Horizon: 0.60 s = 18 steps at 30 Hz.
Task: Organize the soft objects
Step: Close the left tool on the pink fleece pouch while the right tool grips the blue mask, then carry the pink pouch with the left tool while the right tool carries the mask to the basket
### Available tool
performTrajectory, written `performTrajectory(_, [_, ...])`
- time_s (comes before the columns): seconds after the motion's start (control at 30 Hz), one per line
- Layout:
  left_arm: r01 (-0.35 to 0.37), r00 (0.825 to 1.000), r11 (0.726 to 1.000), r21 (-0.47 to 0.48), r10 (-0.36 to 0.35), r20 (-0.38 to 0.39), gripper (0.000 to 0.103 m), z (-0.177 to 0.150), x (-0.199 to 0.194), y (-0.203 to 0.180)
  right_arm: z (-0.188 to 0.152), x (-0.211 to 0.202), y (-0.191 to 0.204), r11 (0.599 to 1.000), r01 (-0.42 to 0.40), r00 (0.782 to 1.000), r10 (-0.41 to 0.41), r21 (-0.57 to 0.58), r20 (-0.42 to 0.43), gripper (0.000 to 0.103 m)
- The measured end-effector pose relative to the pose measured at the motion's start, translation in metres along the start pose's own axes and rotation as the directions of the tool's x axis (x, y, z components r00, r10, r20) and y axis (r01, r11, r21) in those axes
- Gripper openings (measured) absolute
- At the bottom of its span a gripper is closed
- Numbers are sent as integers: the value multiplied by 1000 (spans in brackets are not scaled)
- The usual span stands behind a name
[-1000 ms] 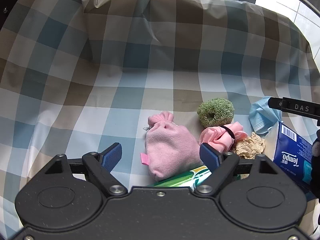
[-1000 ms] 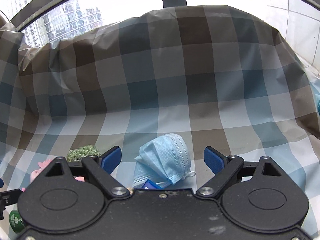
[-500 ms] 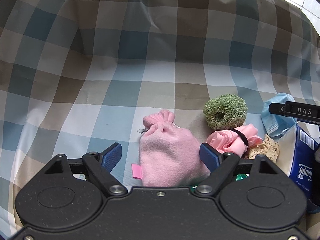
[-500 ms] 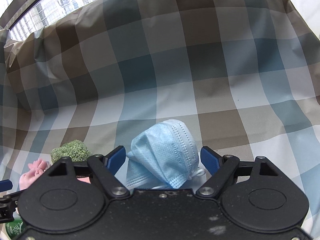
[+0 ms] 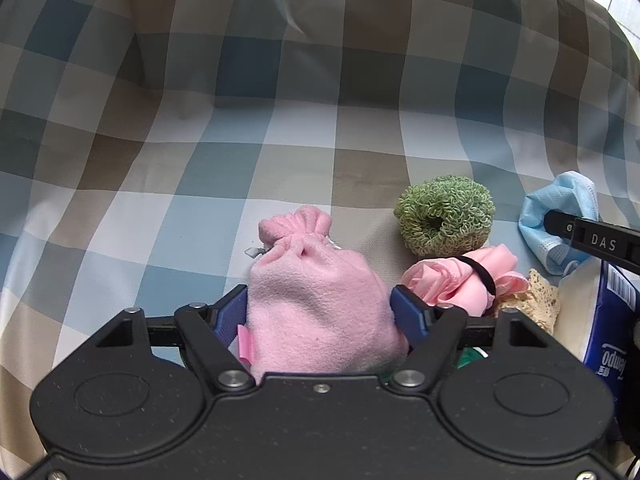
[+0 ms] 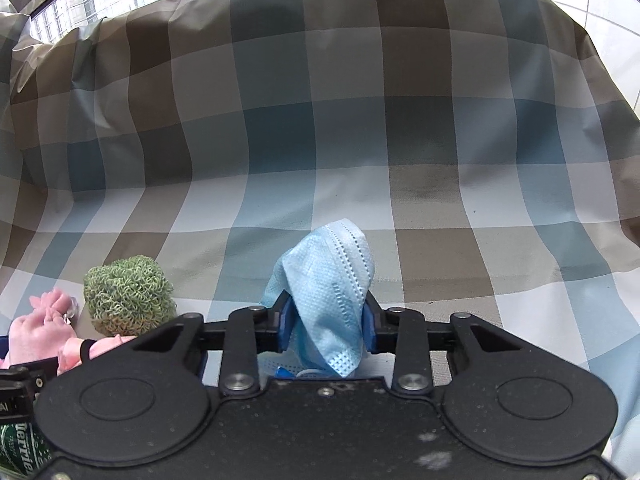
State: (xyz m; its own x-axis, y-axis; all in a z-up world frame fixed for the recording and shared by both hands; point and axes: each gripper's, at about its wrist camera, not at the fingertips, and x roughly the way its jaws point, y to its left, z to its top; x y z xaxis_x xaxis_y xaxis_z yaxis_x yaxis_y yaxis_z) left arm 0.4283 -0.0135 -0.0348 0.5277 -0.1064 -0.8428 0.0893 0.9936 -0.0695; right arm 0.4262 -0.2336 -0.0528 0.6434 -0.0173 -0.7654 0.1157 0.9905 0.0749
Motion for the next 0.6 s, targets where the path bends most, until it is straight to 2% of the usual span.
performTrajectory(0.07, [5, 1000, 1000, -12, -5, 16, 62, 0, -2, 2, -1, -1, -1, 1000, -5, 1000, 5, 4, 8, 30])
performTrajectory(0.13, [15, 999, 1000, -23, -15, 30, 59, 1, -6, 4, -1, -2, -3, 1000, -15, 1000, 15, 17, 11, 29])
performTrajectory(0.4, [31, 993, 997, -73, -23, 114, 58, 7, -42, 15, 0, -2, -12, 996, -49, 999, 48, 73, 16, 29])
performTrajectory(0.6, [75, 977, 996, -47, -64, 202, 58, -9, -94, 11, 0, -5, -20, 991, -76, 997, 71, 113, 43, 29])
